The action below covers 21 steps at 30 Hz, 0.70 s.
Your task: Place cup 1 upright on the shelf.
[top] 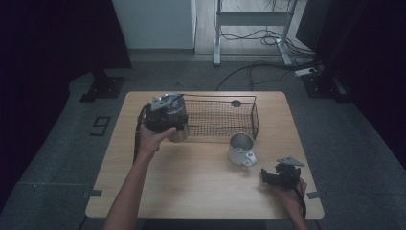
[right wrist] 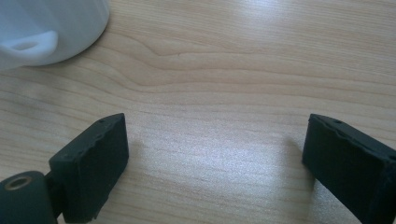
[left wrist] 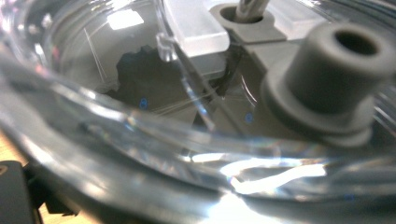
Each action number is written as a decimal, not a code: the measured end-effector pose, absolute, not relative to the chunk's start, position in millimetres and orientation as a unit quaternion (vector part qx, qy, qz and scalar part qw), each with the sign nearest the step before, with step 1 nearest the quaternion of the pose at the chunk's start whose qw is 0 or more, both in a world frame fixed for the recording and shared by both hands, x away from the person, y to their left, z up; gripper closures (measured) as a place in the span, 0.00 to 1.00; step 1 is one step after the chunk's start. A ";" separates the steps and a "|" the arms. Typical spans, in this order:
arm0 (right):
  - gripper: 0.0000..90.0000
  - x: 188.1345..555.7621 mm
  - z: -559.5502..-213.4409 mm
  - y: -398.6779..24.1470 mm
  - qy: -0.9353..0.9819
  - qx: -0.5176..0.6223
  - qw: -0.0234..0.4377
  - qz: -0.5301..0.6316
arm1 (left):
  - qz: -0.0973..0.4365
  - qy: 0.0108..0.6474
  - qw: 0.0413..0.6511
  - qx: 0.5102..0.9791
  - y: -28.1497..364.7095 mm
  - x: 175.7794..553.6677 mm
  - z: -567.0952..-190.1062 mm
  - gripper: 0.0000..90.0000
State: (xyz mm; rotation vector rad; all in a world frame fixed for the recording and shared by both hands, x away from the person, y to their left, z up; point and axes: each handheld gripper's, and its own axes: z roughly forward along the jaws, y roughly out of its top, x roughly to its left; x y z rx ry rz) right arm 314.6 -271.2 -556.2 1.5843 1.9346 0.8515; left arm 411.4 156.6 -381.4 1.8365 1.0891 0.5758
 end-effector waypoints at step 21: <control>0.08 314.6 -556.1 -271.2 0.710 0.581 0.247 0.312 | 0.234 0.441 0.447 0.742 149.0 423.0 -377.6 0.04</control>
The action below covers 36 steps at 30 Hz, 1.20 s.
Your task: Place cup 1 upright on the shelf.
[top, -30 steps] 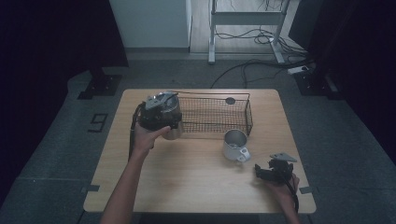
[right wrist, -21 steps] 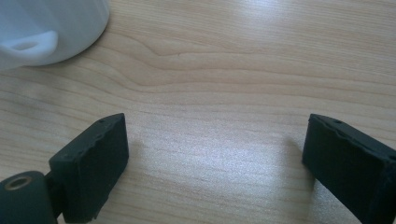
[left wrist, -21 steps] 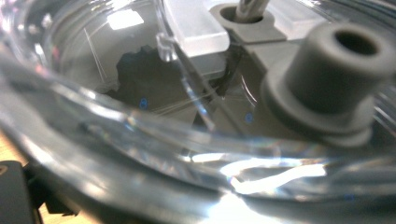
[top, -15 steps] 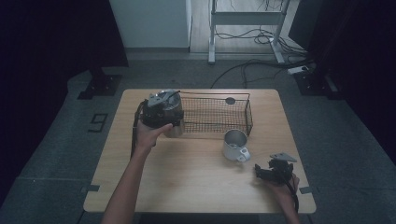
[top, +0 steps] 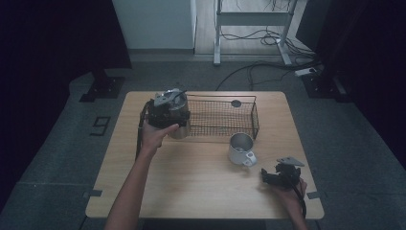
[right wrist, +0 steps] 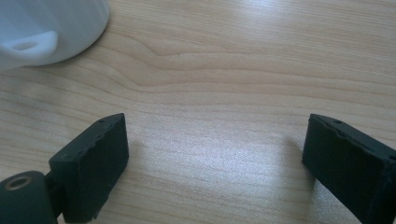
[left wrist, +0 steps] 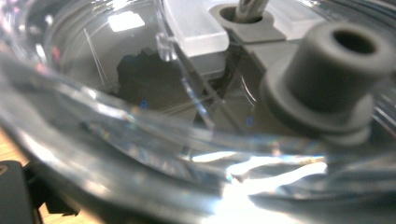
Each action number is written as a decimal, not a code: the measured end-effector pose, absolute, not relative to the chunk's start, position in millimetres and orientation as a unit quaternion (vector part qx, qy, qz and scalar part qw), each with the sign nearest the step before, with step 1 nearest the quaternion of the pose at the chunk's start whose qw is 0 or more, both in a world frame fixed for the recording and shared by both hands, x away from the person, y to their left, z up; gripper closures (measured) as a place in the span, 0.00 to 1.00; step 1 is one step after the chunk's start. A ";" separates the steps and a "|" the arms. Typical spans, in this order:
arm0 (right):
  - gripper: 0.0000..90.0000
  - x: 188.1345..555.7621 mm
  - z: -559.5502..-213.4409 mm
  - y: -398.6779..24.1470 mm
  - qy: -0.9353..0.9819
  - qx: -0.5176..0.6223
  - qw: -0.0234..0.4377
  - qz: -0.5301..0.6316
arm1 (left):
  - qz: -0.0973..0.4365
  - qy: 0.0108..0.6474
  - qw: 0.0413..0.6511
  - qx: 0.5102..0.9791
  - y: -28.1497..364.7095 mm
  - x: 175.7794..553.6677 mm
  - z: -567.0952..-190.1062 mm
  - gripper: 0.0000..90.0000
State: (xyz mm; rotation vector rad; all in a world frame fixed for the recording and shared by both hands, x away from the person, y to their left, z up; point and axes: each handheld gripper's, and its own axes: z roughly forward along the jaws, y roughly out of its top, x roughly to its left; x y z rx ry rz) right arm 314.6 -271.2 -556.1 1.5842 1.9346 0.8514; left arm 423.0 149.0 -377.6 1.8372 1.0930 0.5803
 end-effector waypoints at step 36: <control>0.08 314.5 -556.1 -271.2 0.710 0.581 0.247 0.312 | 0.230 0.438 0.442 0.748 126.3 447.1 -372.8 0.04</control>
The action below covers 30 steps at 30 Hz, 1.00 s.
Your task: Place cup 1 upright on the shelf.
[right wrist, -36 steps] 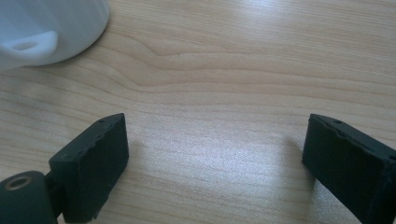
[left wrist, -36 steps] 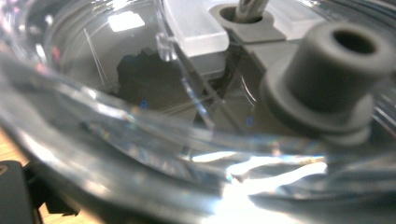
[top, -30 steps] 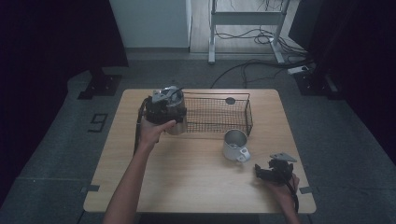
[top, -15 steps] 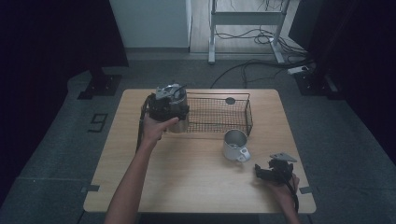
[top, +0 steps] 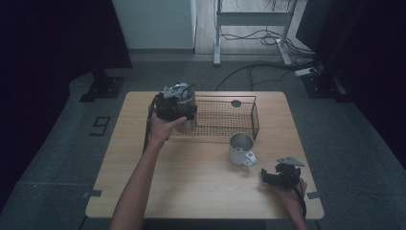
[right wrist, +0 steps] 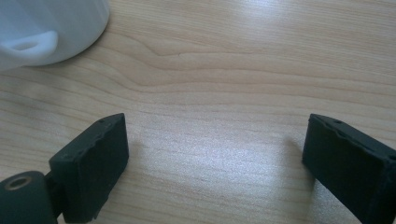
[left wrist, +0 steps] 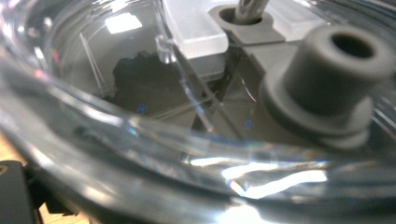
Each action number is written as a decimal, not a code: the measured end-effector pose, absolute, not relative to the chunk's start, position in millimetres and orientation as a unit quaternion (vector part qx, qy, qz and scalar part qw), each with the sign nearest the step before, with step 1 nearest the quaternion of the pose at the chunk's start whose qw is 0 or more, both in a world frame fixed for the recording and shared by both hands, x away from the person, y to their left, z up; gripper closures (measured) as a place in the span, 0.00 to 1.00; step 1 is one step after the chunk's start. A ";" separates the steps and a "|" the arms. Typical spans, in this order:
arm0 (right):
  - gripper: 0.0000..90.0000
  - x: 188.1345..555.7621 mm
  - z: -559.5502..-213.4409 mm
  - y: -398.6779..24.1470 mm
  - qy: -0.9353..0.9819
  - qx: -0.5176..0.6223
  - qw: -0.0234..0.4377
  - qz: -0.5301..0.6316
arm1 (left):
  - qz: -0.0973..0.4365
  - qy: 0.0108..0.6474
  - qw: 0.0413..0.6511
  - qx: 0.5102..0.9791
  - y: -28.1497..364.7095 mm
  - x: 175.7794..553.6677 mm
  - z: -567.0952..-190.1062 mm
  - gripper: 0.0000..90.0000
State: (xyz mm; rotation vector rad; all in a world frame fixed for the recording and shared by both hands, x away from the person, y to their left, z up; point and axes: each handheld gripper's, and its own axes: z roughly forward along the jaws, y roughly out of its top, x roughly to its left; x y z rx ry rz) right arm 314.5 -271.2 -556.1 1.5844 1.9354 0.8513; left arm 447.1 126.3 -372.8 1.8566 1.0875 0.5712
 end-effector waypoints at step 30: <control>0.08 314.5 -556.1 -271.2 0.710 0.581 0.247 0.312 | 0.230 0.434 0.435 0.755 108.3 473.9 -374.3 0.04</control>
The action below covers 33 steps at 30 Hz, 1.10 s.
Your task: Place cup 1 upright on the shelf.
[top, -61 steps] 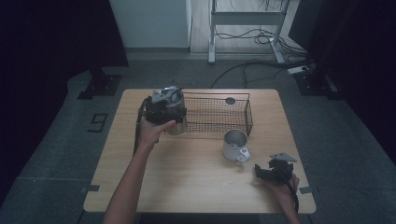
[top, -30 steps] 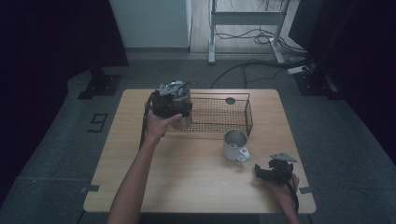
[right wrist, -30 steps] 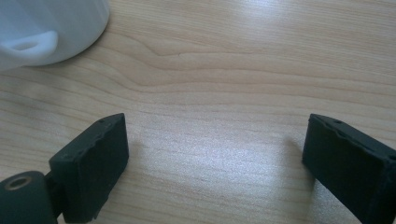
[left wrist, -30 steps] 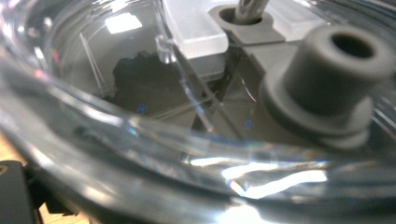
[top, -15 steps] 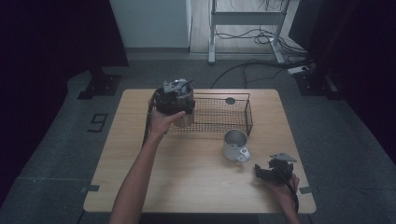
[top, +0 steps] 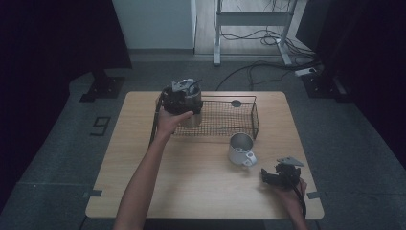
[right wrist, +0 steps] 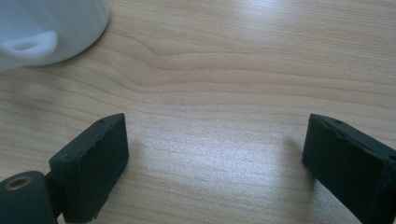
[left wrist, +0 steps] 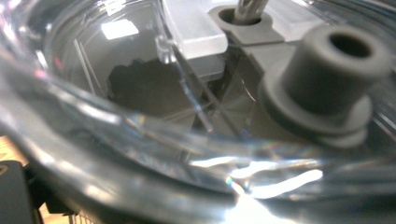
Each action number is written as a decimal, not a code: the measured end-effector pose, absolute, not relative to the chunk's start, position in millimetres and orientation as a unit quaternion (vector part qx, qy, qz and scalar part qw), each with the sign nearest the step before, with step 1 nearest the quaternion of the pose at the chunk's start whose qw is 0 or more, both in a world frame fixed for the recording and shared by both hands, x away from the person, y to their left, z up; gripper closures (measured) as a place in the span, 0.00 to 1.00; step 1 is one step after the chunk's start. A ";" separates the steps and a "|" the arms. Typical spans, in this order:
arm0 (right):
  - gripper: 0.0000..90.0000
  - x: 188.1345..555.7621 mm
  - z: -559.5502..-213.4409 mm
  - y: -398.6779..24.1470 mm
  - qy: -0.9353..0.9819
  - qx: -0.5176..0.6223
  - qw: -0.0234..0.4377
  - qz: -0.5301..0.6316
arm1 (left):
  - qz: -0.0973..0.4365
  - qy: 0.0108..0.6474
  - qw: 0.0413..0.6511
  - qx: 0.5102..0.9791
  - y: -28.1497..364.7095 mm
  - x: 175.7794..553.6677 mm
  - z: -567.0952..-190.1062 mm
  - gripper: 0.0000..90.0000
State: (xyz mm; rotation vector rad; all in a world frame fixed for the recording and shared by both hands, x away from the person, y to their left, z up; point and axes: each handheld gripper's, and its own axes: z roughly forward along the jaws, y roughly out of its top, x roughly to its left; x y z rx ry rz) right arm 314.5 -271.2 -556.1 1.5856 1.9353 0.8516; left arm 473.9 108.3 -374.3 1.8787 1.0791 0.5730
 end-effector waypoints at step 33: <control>0.08 314.5 -556.1 -271.2 0.710 0.581 0.247 0.312 | 0.229 0.445 0.425 0.755 97.2 506.0 -384.0 0.04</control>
